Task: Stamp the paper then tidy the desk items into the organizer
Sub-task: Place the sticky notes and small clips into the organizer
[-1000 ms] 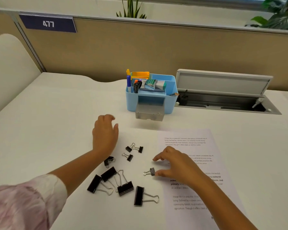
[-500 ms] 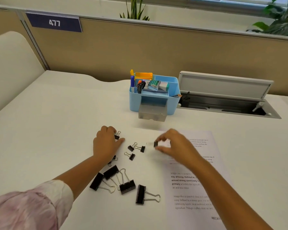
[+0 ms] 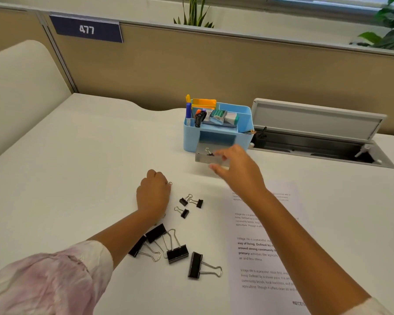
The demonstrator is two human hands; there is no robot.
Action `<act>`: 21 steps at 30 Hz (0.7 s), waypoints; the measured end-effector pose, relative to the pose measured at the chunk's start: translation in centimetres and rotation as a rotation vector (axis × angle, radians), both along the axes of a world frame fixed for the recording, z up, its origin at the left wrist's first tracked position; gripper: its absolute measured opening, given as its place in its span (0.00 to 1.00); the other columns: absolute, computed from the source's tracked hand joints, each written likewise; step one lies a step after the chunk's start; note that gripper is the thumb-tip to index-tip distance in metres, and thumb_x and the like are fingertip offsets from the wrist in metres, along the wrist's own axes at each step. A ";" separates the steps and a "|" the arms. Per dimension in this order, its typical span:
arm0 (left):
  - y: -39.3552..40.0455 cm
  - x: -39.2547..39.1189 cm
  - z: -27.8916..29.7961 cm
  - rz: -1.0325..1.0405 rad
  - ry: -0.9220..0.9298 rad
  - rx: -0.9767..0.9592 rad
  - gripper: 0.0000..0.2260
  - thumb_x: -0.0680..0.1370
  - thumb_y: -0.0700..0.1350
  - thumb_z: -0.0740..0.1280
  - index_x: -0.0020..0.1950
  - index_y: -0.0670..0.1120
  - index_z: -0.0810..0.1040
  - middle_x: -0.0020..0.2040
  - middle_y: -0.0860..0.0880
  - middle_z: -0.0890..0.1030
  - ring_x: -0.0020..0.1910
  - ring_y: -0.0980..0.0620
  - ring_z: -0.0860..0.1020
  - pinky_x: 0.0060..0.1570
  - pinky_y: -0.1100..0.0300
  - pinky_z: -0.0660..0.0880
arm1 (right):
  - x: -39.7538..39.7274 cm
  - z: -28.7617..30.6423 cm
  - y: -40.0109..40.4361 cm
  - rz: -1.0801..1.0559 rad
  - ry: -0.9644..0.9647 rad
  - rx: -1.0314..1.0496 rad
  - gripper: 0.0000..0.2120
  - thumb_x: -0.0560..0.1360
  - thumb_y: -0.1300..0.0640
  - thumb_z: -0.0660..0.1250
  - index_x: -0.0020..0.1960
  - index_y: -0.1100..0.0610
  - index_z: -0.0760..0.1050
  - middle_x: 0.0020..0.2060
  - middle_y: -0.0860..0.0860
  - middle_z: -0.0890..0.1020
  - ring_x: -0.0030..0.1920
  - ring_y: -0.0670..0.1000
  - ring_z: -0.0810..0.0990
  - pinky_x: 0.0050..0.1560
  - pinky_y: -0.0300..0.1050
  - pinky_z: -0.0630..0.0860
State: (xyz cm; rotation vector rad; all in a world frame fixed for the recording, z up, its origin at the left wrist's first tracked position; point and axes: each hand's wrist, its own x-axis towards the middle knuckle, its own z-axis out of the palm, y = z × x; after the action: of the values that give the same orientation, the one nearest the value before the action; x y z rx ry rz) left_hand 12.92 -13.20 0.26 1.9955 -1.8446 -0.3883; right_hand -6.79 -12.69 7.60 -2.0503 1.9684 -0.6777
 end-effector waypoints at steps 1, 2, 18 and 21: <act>0.0 0.1 0.0 -0.013 0.004 -0.001 0.07 0.77 0.44 0.62 0.48 0.40 0.75 0.51 0.43 0.73 0.44 0.43 0.74 0.45 0.50 0.73 | 0.1 -0.9 0.8 0.039 0.004 0.031 0.18 0.72 0.46 0.67 0.61 0.48 0.74 0.55 0.49 0.74 0.46 0.44 0.73 0.47 0.41 0.73; 0.0 0.3 0.0 -0.024 0.012 0.002 0.07 0.77 0.43 0.62 0.48 0.40 0.75 0.51 0.42 0.73 0.44 0.43 0.75 0.44 0.50 0.74 | 0.3 -1.9 1.6 0.074 0.006 0.075 0.17 0.72 0.46 0.67 0.60 0.48 0.74 0.54 0.48 0.74 0.46 0.44 0.73 0.48 0.41 0.73; -0.2 1.2 -1.1 -0.108 0.096 0.003 0.07 0.75 0.41 0.66 0.50 0.39 0.75 0.48 0.41 0.74 0.41 0.47 0.73 0.42 0.57 0.70 | 1.9 -9.3 5.7 0.067 -0.243 0.102 0.12 0.71 0.46 0.68 0.53 0.48 0.78 0.41 0.41 0.71 0.43 0.40 0.71 0.41 0.32 0.66; -0.3 1.7 -1.2 -0.116 0.120 0.002 0.09 0.74 0.44 0.68 0.51 0.40 0.76 0.47 0.43 0.75 0.41 0.49 0.73 0.44 0.58 0.70 | 1.9 -9.2 5.7 0.068 -0.239 0.105 0.12 0.71 0.46 0.68 0.53 0.47 0.77 0.40 0.40 0.71 0.42 0.40 0.71 0.40 0.29 0.65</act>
State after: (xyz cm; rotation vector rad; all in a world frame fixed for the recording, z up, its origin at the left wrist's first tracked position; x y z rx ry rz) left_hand 14.62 -13.48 -0.92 1.8293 -1.8896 -0.5312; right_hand -4.90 -7.00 -1.61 -1.8699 1.7554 -0.7487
